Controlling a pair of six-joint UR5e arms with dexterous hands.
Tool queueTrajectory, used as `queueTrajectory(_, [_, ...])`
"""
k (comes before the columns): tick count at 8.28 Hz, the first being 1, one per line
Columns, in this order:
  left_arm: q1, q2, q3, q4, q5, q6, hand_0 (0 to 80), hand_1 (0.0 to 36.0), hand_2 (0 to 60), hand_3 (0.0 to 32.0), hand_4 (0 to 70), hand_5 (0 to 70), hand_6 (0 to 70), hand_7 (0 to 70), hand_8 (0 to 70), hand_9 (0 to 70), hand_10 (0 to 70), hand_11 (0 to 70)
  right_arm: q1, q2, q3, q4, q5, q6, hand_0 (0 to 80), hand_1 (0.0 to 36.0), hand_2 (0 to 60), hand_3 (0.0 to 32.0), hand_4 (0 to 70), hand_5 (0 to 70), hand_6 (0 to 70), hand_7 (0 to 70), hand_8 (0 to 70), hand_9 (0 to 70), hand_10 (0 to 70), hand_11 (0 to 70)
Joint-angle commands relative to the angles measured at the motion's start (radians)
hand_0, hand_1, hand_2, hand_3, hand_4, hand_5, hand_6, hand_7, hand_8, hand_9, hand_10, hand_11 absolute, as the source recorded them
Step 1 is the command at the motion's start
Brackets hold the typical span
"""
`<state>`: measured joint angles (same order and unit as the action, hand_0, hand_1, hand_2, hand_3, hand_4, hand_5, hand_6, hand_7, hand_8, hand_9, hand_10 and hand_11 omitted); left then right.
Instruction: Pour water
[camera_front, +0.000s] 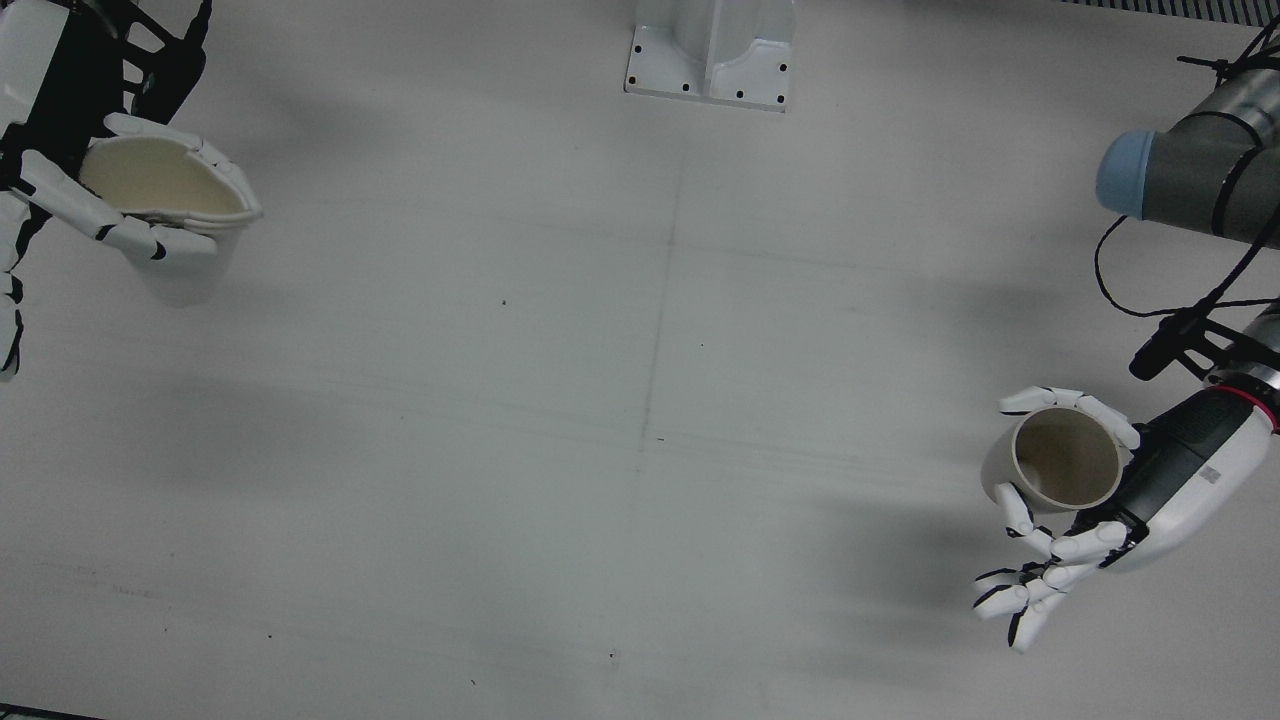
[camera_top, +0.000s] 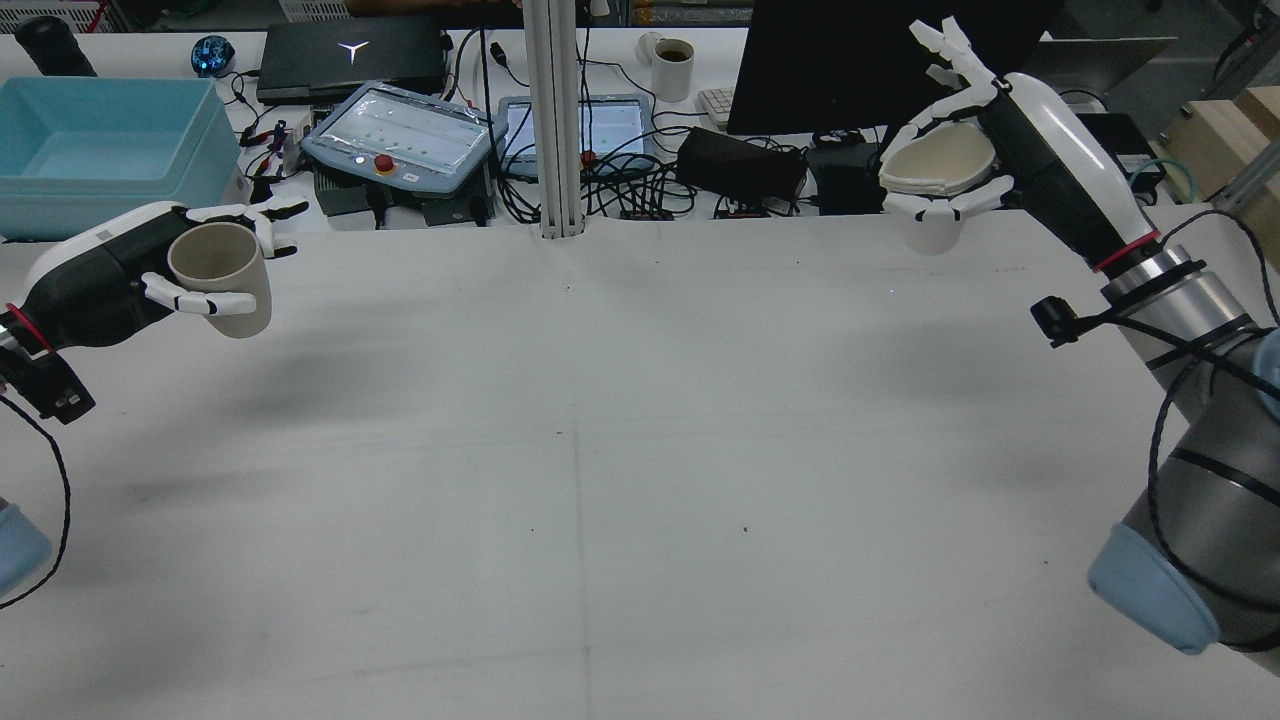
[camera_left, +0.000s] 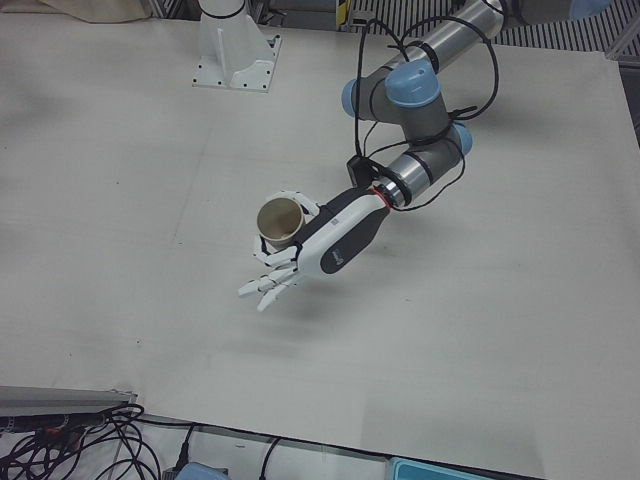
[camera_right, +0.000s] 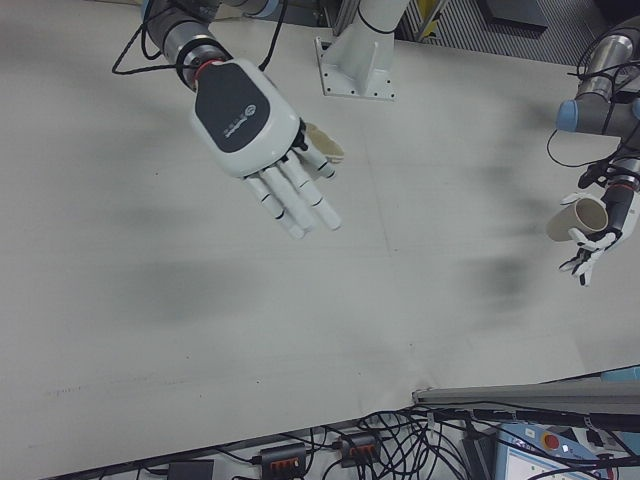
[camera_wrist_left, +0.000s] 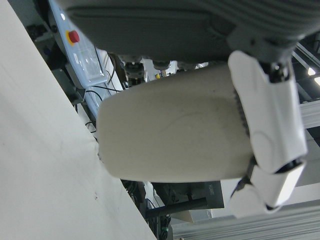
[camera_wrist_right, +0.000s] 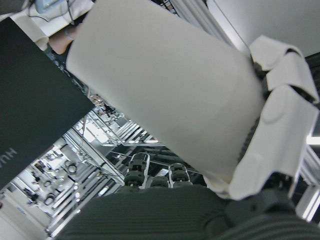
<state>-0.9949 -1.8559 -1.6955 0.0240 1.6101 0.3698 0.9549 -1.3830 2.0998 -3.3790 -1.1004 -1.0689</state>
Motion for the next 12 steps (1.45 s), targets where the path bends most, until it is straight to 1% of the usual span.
queueTrajectory(1, [-0.062, 0.142, 0.000, -0.078, -0.001, -0.009, 44.3, 36.0, 60.0, 0.0, 30.5, 66.3, 10.9, 9.3, 1.1, 0.9, 10.3, 17.2, 0.012, -0.039, -0.237, 0.021, -0.006, 0.396, 48.4, 15.9, 25.6, 0.0, 54.4, 18.3, 5.8, 2.7, 0.1, 0.0, 8.5, 12.8])
queueTrajectory(2, [-0.062, 0.168, -0.001, -0.091, -0.004, -0.008, 44.2, 36.0, 60.0, 0.0, 30.4, 66.0, 10.9, 9.3, 1.1, 0.9, 10.3, 17.2, 0.013, -0.039, -0.288, 0.050, -0.007, 0.452, 48.3, 15.8, 25.1, 0.0, 50.9, 17.0, 4.9, 1.4, 0.0, 0.0, 7.8, 11.8])
queueTrajectory(3, [-0.059, 0.206, 0.004, -0.128, -0.015, 0.006, 44.6, 36.0, 60.0, 0.0, 30.3, 66.2, 11.0, 9.4, 1.2, 1.0, 10.3, 17.2, 0.012, -0.057, -0.315, 0.075, -0.010, 0.486, 48.1, 15.5, 24.0, 0.0, 48.1, 16.1, 4.5, 0.8, 0.0, 0.0, 7.4, 11.3])
queueTrajectory(4, [-0.059, 0.246, 0.014, -0.171, -0.063, 0.015, 44.2, 36.0, 60.0, 0.0, 29.7, 65.1, 10.5, 9.1, 1.1, 0.9, 10.2, 17.0, 0.013, -0.076, -0.325, 0.075, -0.012, 0.488, 47.9, 15.1, 22.8, 0.0, 46.7, 17.0, 4.4, 1.0, 0.1, 0.0, 7.4, 11.3])
queueTrajectory(5, [-0.056, 0.286, 0.049, -0.232, -0.114, 0.017, 44.5, 36.0, 60.0, 0.0, 29.6, 64.4, 10.5, 9.2, 1.1, 1.2, 10.4, 17.3, 0.012, -0.103, -0.325, 0.075, -0.013, 0.488, 47.9, 15.4, 23.0, 0.0, 43.7, 16.0, 4.6, 1.2, 0.5, 0.0, 7.7, 11.8])
queueTrajectory(6, [-0.054, 0.300, 0.072, -0.260, -0.121, 0.018, 44.7, 36.0, 60.0, 0.0, 29.0, 62.5, 10.1, 8.7, 1.0, 0.9, 10.3, 17.1, 0.012, -0.117, -0.333, 0.075, -0.013, 0.488, 48.0, 15.8, 22.6, 0.0, 38.9, 14.8, 4.0, 0.0, 0.9, 0.0, 8.4, 12.9])
queueTrajectory(8, [-0.056, 0.303, 0.079, -0.263, -0.121, 0.017, 45.5, 36.0, 60.0, 0.0, 28.9, 62.9, 9.8, 8.4, 0.9, 0.8, 10.3, 17.3, 0.012, -0.114, -0.323, 0.102, -0.015, 0.513, 48.1, 16.0, 22.8, 0.0, 36.9, 13.7, 3.5, 0.0, 1.3, 0.0, 8.7, 13.5])
queueTrajectory(9, [-0.056, 0.335, 0.109, -0.315, -0.124, 0.024, 45.6, 36.0, 60.0, 0.0, 29.1, 63.8, 10.0, 8.7, 1.0, 0.7, 10.2, 17.1, 0.012, -0.113, -0.322, 0.102, -0.016, 0.526, 48.5, 16.4, 21.2, 0.0, 34.3, 13.5, 2.7, 0.0, 0.9, 0.0, 7.2, 11.3])
queueTrajectory(10, [-0.056, 0.348, 0.158, -0.379, -0.139, 0.049, 44.8, 36.0, 60.0, 0.0, 28.2, 62.4, 9.8, 8.5, 0.9, 0.7, 10.0, 16.7, 0.012, -0.116, -0.322, 0.102, -0.016, 0.526, 48.3, 16.1, 18.6, 0.0, 27.7, 14.4, 2.4, 0.0, 0.4, 0.0, 5.8, 9.4])
queueTrajectory(11, [-0.056, 0.349, 0.256, -0.485, -0.159, 0.076, 44.8, 36.0, 60.0, 0.0, 27.5, 61.4, 9.1, 7.6, 0.8, 0.6, 9.9, 16.6, 0.012, -0.116, -0.319, 0.102, -0.016, 0.527, 48.4, 15.7, 14.6, 0.0, 23.1, 14.3, 1.7, 0.0, 0.0, 0.0, 4.8, 8.1])
queueTrajectory(12, [-0.054, 0.351, 0.313, -0.539, -0.162, 0.089, 44.1, 36.0, 60.0, 0.0, 27.2, 60.7, 8.6, 7.2, 0.7, 0.6, 9.6, 16.1, 0.012, -0.116, -0.317, 0.102, -0.019, 0.526, 48.5, 16.1, 14.9, 0.0, 22.4, 13.7, 1.6, 0.0, 0.0, 0.0, 4.8, 8.1])
